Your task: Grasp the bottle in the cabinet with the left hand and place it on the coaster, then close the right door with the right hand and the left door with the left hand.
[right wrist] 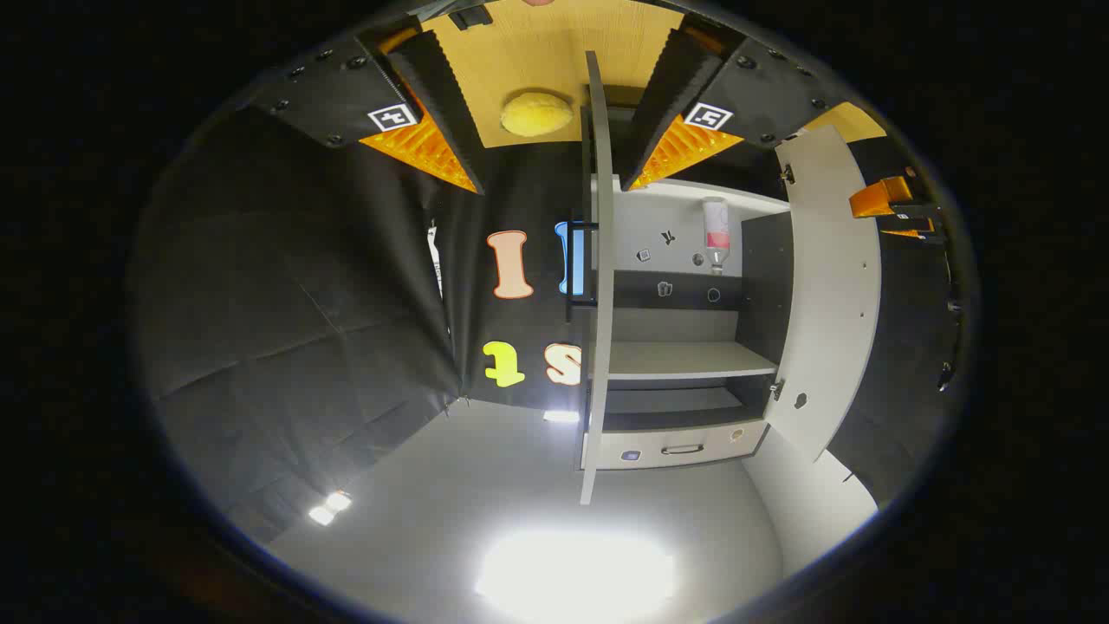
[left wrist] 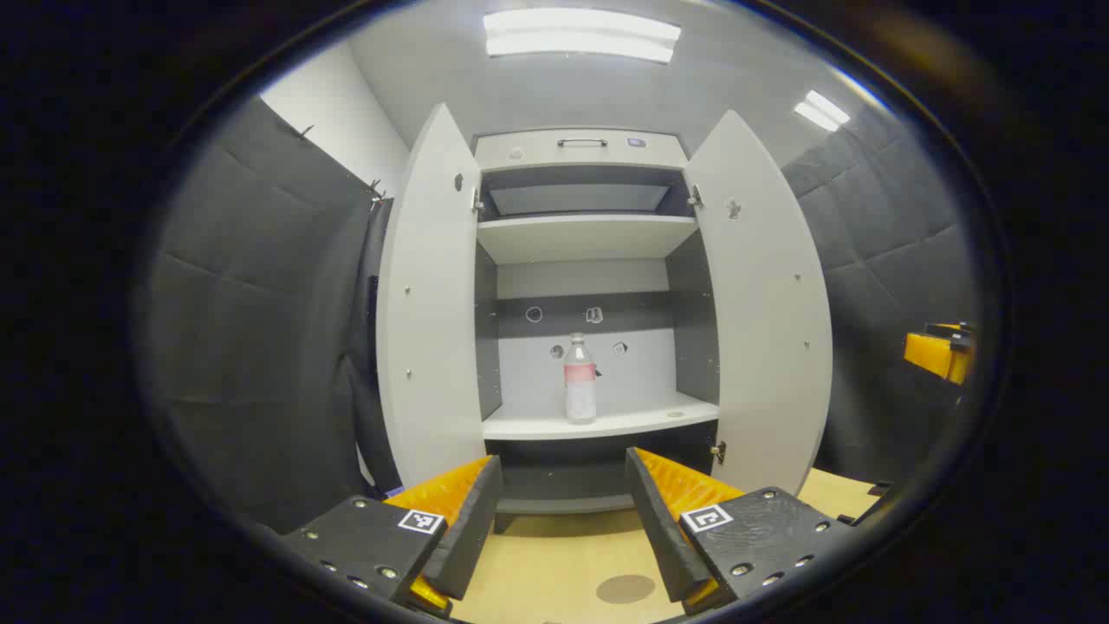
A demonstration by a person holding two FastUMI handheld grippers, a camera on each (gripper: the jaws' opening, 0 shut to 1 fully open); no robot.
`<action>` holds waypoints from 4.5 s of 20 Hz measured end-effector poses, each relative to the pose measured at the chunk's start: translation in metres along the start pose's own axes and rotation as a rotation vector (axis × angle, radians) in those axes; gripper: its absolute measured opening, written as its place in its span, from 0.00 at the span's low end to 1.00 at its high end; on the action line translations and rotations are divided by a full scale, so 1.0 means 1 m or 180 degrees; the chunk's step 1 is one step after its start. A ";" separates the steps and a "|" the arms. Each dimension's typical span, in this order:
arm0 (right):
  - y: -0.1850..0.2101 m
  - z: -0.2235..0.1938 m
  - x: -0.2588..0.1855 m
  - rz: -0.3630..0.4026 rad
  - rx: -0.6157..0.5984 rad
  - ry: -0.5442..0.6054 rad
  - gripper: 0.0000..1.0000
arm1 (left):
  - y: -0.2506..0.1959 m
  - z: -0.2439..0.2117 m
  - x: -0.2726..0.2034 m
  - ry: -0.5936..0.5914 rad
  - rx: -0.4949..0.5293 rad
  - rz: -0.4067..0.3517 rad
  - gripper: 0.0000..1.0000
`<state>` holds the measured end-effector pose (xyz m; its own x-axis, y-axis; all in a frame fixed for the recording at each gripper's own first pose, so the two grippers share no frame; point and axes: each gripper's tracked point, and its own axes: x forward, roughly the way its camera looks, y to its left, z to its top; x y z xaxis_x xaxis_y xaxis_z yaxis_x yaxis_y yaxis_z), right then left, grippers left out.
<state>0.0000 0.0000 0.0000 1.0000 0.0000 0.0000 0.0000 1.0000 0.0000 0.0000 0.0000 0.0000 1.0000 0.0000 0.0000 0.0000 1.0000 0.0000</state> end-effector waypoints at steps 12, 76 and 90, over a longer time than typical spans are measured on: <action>-0.005 0.000 0.003 0.0007 0.0049 -0.0047 0.96 | 0.002 0.006 -0.003 -0.0063 0.0066 0.0043 0.84; -0.029 -0.049 0.084 -0.0553 -0.0148 0.0387 0.96 | -0.019 -0.048 0.442 0.0324 -0.0100 -0.0494 0.69; -0.050 -0.038 0.055 -0.0248 0.0001 0.0319 0.96 | -0.036 -0.006 0.322 0.0031 -0.0188 -0.0545 0.77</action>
<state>0.0546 -0.0498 -0.0385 0.9920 -0.0777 -0.0998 0.0777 0.9970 -0.0037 0.3224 -0.0364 -0.0063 0.9853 -0.1706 -0.0047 0.1700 0.9836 -0.0597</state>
